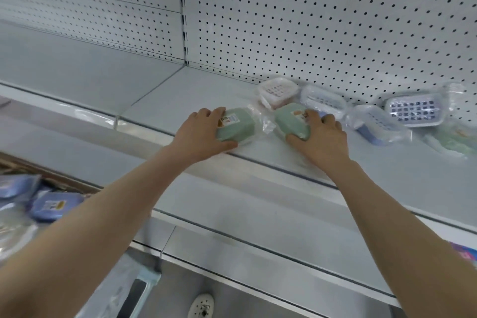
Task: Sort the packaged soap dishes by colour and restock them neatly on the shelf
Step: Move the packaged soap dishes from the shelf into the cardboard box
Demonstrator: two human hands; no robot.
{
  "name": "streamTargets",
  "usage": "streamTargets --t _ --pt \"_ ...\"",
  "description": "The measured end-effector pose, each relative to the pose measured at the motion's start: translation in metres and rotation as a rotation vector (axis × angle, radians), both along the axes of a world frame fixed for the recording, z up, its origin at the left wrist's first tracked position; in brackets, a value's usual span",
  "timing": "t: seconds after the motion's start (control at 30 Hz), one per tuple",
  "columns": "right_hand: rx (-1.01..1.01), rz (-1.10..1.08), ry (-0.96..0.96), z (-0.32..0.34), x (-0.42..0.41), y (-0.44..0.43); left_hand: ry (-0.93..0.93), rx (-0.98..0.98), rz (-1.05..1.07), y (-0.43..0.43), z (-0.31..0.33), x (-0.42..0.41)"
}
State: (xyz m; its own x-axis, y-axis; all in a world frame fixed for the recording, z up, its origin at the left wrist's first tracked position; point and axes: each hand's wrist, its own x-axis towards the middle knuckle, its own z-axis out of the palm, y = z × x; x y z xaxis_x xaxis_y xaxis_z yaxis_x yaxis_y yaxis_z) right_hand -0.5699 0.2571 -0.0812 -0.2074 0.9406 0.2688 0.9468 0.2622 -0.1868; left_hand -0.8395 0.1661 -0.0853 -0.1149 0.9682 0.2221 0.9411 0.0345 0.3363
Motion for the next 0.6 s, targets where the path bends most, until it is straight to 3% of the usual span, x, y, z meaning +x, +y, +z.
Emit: streamTargets --t 0.4,0.6 --pt "0.196 0.273 0.162 -0.001 -0.093 -0.120 -0.016 0.245 0.258 -0.167 -0.016 -0.059" --pt "0.183 0.381 0.224 -0.031 -0.165 -0.187 -0.105 0.202 0.440 -0.255 -0.055 -0.112"
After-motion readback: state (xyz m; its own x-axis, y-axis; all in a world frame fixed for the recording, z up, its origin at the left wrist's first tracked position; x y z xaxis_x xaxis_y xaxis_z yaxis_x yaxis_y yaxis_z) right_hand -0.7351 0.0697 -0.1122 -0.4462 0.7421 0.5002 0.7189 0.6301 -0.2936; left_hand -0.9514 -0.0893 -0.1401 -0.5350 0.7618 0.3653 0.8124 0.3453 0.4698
